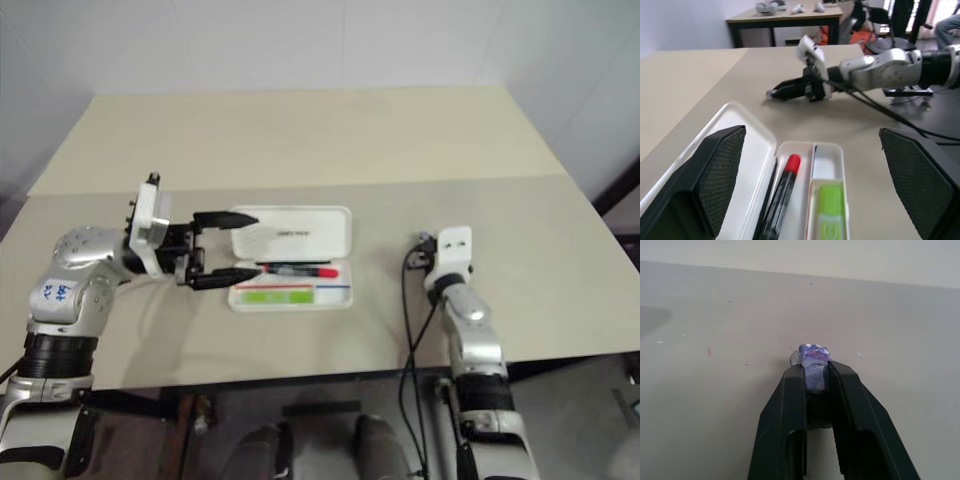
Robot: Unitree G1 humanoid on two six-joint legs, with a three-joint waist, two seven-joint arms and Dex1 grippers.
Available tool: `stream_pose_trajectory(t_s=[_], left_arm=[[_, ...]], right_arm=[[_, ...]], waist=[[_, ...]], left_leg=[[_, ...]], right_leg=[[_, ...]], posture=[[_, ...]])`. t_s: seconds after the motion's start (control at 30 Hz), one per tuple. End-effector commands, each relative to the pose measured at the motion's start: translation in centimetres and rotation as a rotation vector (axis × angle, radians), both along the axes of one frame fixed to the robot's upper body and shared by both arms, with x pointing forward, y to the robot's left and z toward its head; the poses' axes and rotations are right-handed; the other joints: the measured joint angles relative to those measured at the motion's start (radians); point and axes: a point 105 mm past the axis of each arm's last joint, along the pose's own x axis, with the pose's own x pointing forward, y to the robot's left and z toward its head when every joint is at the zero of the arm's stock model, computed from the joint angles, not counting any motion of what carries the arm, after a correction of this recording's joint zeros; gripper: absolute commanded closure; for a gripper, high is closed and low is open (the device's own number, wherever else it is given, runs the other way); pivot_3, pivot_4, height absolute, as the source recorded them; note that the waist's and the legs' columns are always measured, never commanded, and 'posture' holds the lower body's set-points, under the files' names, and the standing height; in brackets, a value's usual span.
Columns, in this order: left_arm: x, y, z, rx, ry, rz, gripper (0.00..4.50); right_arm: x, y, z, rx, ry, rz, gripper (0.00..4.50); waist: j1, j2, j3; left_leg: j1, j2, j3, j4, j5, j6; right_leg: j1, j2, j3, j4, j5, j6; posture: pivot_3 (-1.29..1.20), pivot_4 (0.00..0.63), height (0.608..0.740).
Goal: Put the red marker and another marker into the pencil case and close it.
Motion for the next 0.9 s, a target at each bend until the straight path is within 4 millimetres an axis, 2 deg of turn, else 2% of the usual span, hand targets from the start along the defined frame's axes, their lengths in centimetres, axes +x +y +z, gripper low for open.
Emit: stream_pose_trajectory(t_s=[0.03,0.13,0.23,0.33,0.47,0.53,0.7,0.9], left_arm=[[0.2,1.9,0.4,0.008,-0.041,0.060,0.00],[0.3,2.9,-0.1,0.019,-0.041,0.091,0.00],[0.1,3.4,-0.9,0.033,-0.035,0.104,0.00],[-0.1,3.8,-1.9,0.051,-0.029,0.114,0.00],[-0.3,4.2,-3.1,0.065,-0.016,0.126,0.00],[-0.3,4.3,-3.4,0.064,-0.013,0.131,0.00],[-0.5,4.0,-4.0,0.062,-0.006,0.134,0.00],[-0.8,3.9,-3.9,0.054,-0.009,0.138,0.00]], right_arm=[[-1.1,1.1,3.9,0.007,-0.096,0.170,4.17],[-2.6,2.8,5.4,-0.019,-0.090,0.362,4.17],[-5.4,5.7,5.9,-0.080,-0.043,0.648,4.17],[-8.4,8.0,5.6,-0.153,0.013,0.905,4.17],[-10.8,9.8,5.1,-0.165,0.065,1.136,4.17],[-10.8,10.3,4.6,-0.196,0.071,1.181,4.17],[-9.2,11.6,3.3,-0.236,0.077,1.223,4.17],[-8.2,12.3,2.6,-0.255,0.098,1.273,4.17]], waist=[[0.000,0.000,0.000],[0.001,0.000,0.000],[0.002,0.000,0.000],[0.003,0.000,0.000],[0.003,0.000,0.000],[0.004,-0.001,0.000],[0.003,-0.001,0.000],[0.003,-0.001,0.000]], left_leg=[[0.000,0.000,0.000,0.000,0.000,0.000],[0.000,0.000,0.000,-0.001,0.000,0.000],[0.000,0.001,0.001,-0.001,-0.001,0.000],[0.000,0.002,0.001,-0.001,-0.002,-0.001],[0.000,0.002,0.002,0.000,-0.003,0.000],[0.000,0.003,0.002,0.001,-0.003,0.000],[0.000,0.003,0.004,0.001,-0.003,0.000],[0.000,0.004,0.004,0.000,-0.004,-0.001]], right_leg=[[0.000,0.000,0.000,0.000,0.000,0.000],[0.000,0.000,0.000,0.000,0.000,0.000],[0.000,0.000,-0.001,-0.001,0.000,0.000],[0.000,0.000,-0.001,-0.002,-0.001,-0.001],[0.000,0.000,-0.001,-0.002,-0.001,-0.001],[0.000,0.000,-0.001,-0.002,-0.001,-0.001],[0.000,-0.001,0.000,-0.004,-0.002,-0.006],[-0.001,0.000,-0.001,-0.003,0.000,-0.002]], posture=[[0.00,0.150,0.740],[0.00,0.150,0.740],[0.00,0.150,0.740],[0.00,0.150,0.740],[0.00,0.150,0.740],[0.00,0.150,0.740],[0.00,0.150,0.740],[0.00,0.150,0.740]])
